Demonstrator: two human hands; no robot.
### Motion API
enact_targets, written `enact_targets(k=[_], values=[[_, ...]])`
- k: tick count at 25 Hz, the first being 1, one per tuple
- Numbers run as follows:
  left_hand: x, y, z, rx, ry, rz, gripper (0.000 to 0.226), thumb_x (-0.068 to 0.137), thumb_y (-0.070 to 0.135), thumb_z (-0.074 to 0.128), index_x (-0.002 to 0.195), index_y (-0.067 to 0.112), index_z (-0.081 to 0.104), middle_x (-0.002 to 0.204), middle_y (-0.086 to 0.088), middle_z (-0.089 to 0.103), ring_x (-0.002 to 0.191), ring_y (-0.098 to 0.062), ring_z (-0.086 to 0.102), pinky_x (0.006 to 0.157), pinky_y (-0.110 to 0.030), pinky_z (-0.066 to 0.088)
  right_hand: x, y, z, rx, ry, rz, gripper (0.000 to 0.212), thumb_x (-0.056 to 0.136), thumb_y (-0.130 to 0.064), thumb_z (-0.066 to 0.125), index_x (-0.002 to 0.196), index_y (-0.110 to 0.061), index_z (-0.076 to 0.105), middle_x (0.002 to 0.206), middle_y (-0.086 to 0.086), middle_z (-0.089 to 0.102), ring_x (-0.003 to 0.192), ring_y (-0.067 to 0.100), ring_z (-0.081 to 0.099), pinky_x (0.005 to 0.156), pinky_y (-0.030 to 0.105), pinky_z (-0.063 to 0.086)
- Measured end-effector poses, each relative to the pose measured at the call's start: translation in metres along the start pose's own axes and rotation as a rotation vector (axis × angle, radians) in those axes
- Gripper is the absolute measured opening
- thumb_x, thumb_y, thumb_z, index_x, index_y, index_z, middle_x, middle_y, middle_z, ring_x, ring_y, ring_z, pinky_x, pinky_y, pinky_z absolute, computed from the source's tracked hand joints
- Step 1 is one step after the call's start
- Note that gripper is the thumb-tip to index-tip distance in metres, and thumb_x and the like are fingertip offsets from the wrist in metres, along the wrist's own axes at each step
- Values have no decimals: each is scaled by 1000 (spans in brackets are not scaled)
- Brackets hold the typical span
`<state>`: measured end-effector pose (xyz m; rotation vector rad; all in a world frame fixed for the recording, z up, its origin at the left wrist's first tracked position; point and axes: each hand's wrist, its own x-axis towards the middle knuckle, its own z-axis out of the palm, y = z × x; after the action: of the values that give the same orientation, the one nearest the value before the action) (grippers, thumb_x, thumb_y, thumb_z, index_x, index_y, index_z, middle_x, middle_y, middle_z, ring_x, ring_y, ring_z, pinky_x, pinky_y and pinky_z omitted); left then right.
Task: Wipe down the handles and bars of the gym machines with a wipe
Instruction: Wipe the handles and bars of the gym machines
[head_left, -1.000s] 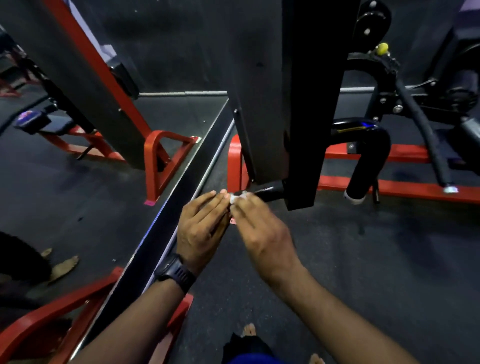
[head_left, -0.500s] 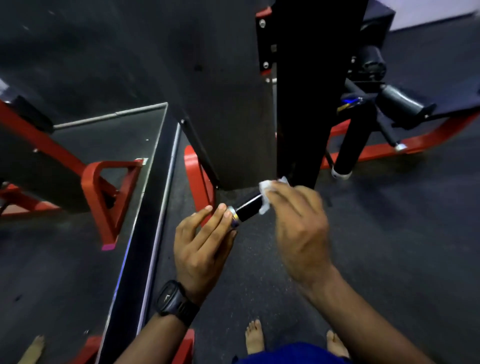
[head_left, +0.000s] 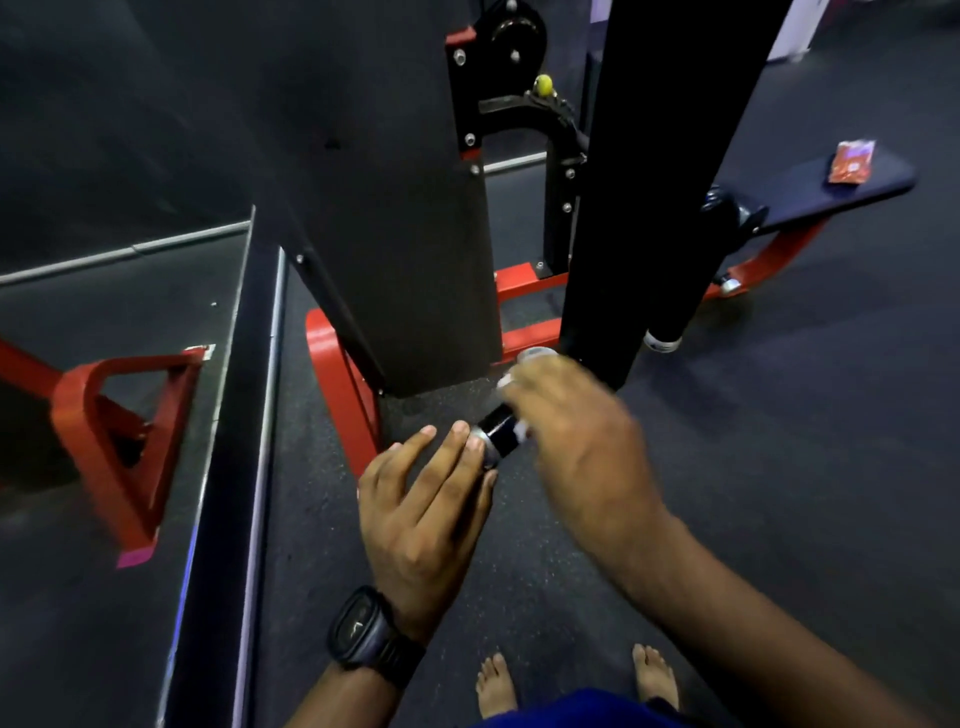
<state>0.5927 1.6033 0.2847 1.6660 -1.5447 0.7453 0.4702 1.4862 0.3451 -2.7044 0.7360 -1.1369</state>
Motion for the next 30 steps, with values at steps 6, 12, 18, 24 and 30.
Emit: enact_targets(k=[6, 12, 18, 24, 30], values=[[0, -1, -2, -14, -10, 10, 31, 89, 21, 71, 119, 17, 62, 125, 0, 64, 109, -26, 61, 86, -45, 48, -25, 7, -4, 48, 262, 231, 25, 93, -11, 53, 107, -5, 73, 110, 6, 68, 105, 15, 57, 96, 15, 40], [-2, 4, -1, -39, -12, -59, 23, 91, 19, 69, 113, 12, 72, 124, -1, 65, 101, -27, 64, 90, -37, 43, -35, -25, 16, 599, 440, 783, 25, 86, 4, 66, 95, -19, 69, 100, 3, 65, 93, 7, 65, 77, 17, 52], [-2, 4, -1, -30, -10, -64, 23, 92, 19, 68, 112, 8, 73, 122, -3, 67, 100, -27, 64, 90, -35, 43, -30, -31, 30, 952, 495, 1045, 13, 90, -6, 64, 92, -18, 61, 80, 4, 72, 74, 15, 68, 69, 28, 51], [-2, -1, 1, -22, 10, -61, 23, 91, 18, 70, 113, 10, 72, 123, -1, 66, 100, -25, 63, 90, -34, 41, -29, -36, 29, 1055, 457, 1037, 14, 90, -1, 63, 92, -15, 61, 80, 2, 70, 75, 12, 66, 70, 22, 51], [-1, -3, 3, -21, 7, -59, 25, 91, 18, 69, 115, 10, 71, 126, -2, 65, 101, -26, 63, 88, -37, 43, -30, -34, 30, 987, 389, 955, 17, 89, -3, 65, 92, -20, 62, 81, 1, 70, 72, 12, 66, 66, 20, 50]])
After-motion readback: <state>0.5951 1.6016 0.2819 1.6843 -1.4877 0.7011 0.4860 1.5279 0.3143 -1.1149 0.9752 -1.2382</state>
